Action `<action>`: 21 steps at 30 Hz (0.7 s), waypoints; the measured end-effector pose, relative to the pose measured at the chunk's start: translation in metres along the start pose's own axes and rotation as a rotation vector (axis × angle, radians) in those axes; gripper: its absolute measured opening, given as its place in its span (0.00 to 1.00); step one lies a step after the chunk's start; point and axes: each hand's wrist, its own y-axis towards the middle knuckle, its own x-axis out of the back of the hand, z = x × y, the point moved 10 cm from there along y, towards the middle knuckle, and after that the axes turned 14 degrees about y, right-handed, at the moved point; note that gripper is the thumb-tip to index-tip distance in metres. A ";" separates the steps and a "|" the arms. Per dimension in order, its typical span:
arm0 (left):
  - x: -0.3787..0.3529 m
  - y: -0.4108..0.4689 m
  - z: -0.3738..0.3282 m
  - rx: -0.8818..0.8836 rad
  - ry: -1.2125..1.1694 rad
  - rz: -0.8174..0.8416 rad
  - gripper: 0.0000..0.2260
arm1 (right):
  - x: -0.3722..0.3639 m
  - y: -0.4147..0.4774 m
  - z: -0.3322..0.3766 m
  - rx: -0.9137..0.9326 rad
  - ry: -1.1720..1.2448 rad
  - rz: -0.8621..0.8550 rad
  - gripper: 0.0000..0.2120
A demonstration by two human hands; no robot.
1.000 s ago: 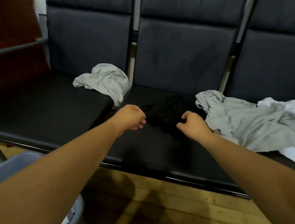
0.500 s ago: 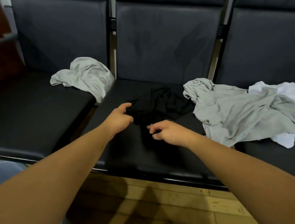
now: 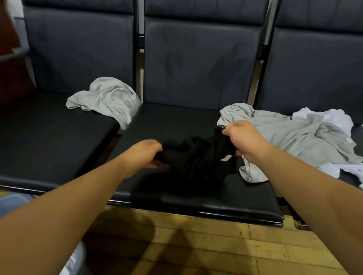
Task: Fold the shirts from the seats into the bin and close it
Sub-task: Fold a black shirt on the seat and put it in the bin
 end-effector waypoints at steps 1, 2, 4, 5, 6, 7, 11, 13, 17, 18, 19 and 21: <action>0.007 -0.006 -0.001 0.078 -0.342 -0.051 0.05 | 0.001 -0.002 0.002 0.003 -0.057 0.032 0.04; 0.009 -0.014 -0.006 0.137 -0.685 -0.059 0.07 | -0.004 -0.008 0.002 -0.032 -0.088 0.116 0.05; 0.023 -0.025 -0.023 0.127 -1.006 -0.088 0.09 | -0.023 -0.030 -0.001 -0.155 -0.167 0.362 0.10; 0.029 -0.032 -0.032 0.111 -1.038 -0.098 0.09 | -0.031 -0.042 0.000 -0.177 -0.220 0.452 0.17; 0.036 -0.038 -0.040 0.086 -1.029 -0.095 0.10 | -0.038 -0.051 0.007 -0.149 -0.255 0.496 0.22; 0.041 -0.043 -0.048 0.072 -1.007 -0.081 0.10 | -0.045 -0.059 0.019 -0.085 -0.239 0.501 0.27; 0.044 -0.067 -0.075 0.033 -0.871 0.034 0.11 | -0.074 -0.093 0.069 0.283 -0.160 0.492 0.33; 0.043 -0.075 -0.074 0.026 -0.869 0.011 0.10 | -0.088 -0.108 0.073 0.358 -0.112 0.500 0.23; 0.038 -0.088 -0.060 0.020 -0.876 0.041 0.15 | -0.094 -0.121 0.070 0.407 -0.047 0.420 0.07; 0.035 -0.091 -0.064 -0.025 -0.845 0.073 0.19 | -0.093 -0.121 0.067 0.366 0.011 0.418 0.08; 0.034 -0.094 -0.068 -0.081 -0.789 0.085 0.23 | -0.092 -0.121 0.063 0.302 0.101 0.422 0.09; 0.034 -0.101 -0.076 -0.168 -0.560 0.043 0.27 | -0.091 -0.121 0.056 0.198 0.262 0.440 0.12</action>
